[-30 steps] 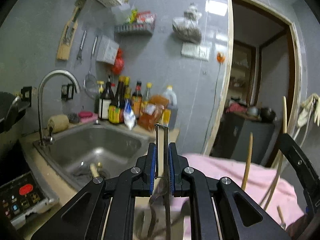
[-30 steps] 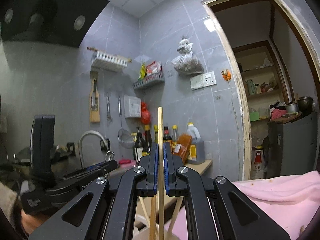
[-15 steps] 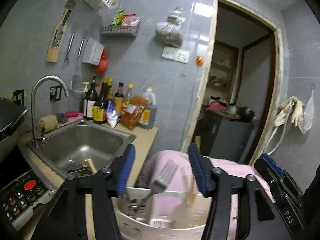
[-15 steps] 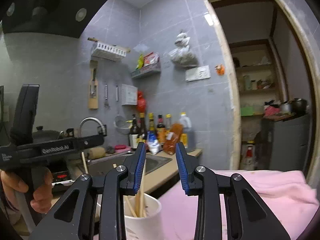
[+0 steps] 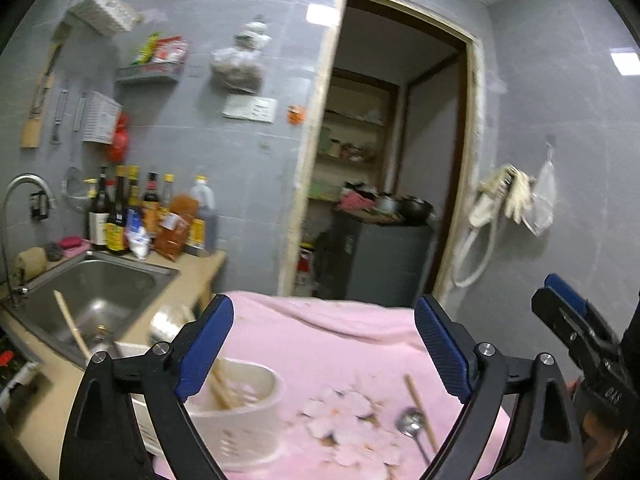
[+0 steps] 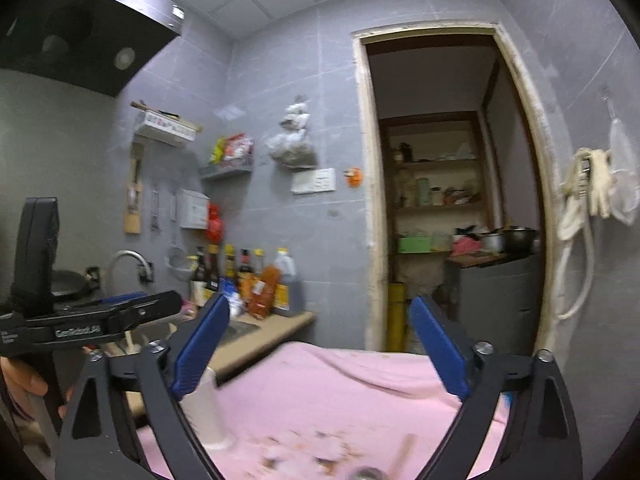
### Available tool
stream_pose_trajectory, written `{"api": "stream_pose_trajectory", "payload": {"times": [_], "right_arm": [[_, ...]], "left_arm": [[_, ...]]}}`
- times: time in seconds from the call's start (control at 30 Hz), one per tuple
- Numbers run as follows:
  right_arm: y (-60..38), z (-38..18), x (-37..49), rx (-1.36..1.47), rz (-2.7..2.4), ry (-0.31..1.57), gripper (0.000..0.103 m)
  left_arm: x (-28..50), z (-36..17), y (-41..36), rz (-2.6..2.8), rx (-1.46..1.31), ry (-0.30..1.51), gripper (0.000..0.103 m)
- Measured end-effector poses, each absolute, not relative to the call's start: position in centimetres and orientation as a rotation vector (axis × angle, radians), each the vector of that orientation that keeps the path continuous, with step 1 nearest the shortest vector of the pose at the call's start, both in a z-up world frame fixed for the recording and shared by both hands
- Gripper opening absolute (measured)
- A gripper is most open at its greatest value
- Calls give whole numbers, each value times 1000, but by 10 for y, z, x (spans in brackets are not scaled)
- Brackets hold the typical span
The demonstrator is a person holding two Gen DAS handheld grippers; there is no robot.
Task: Organize utensils
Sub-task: 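Open both tools above the white holder to drop the utensils in, then move both open tools back to the spoon and chopstick on the cloth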
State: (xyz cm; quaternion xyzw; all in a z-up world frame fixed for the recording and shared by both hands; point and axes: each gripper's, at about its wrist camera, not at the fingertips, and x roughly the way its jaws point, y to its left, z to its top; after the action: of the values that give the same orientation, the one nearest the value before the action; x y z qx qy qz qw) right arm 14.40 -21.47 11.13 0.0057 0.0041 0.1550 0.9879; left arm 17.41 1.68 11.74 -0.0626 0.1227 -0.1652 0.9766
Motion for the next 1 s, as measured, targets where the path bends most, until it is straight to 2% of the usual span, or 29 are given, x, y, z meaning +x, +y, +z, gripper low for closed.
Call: {"api": "stream_pose_trajectory", "payload": {"times": [0.37,0.77,1.0], "right_arm": [[-279,67,138,-36,187,212,103],[-275,-5,168,-138,200,583,103],[-258,-29,188,-188,245,730,95]], "left_arm": [[180,60,-53,-424,-14,412,89],[223,-9,-79,-394,47,756,89],[232,-35,-73,-370,69,833,89]]}}
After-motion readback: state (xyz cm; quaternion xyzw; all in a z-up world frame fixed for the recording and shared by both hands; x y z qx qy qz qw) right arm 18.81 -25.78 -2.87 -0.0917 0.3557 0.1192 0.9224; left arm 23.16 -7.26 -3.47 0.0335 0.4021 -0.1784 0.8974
